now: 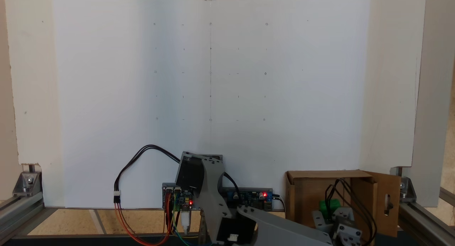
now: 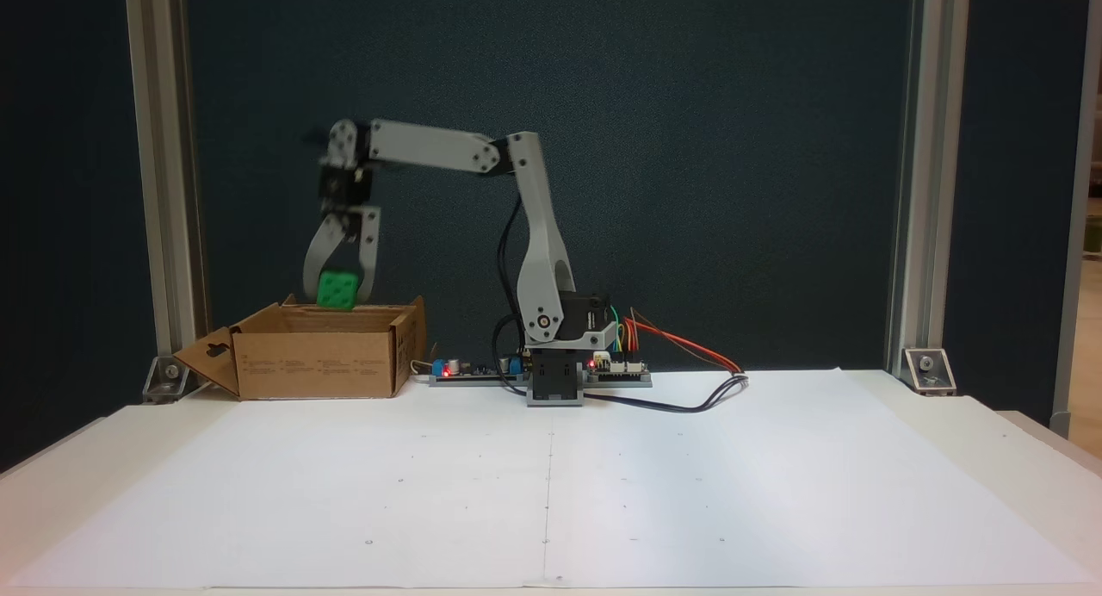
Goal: Grasp a green dice and put it in the bin.
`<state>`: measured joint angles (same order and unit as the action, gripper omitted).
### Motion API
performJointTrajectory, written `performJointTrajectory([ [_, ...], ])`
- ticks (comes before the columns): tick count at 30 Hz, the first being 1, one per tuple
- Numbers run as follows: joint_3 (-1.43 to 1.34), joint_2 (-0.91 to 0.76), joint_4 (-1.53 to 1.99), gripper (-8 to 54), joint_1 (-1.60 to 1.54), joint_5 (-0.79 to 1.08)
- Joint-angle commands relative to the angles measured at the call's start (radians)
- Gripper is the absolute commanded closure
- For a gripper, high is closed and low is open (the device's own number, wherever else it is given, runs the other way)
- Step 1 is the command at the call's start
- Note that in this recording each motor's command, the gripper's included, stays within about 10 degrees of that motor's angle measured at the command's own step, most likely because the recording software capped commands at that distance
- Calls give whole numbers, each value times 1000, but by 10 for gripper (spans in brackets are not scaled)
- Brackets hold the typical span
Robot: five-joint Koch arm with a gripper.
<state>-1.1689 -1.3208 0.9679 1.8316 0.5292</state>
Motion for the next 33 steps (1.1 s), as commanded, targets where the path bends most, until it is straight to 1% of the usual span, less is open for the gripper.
performJointTrajectory([
  [1,58,28,-98,341,17,84],
  [4,58,51,-135,341,32,89],
  [5,49,61,-129,302,37,89],
  [6,20,61,-126,232,37,89],
  [7,-9,61,-126,175,37,87],
  [10,-49,61,-127,76,40,86],
  [12,-43,52,-129,38,38,84],
  [14,-38,-21,-127,36,34,52],
  [18,-38,-209,-127,37,-98,-141],
  [24,-38,-425,-137,35,-507,-386],
  [28,-46,-503,-140,34,-796,-552],
  [30,-83,-565,-141,22,-943,-565],
  [33,-236,-687,-201,22,-1161,-563],
])
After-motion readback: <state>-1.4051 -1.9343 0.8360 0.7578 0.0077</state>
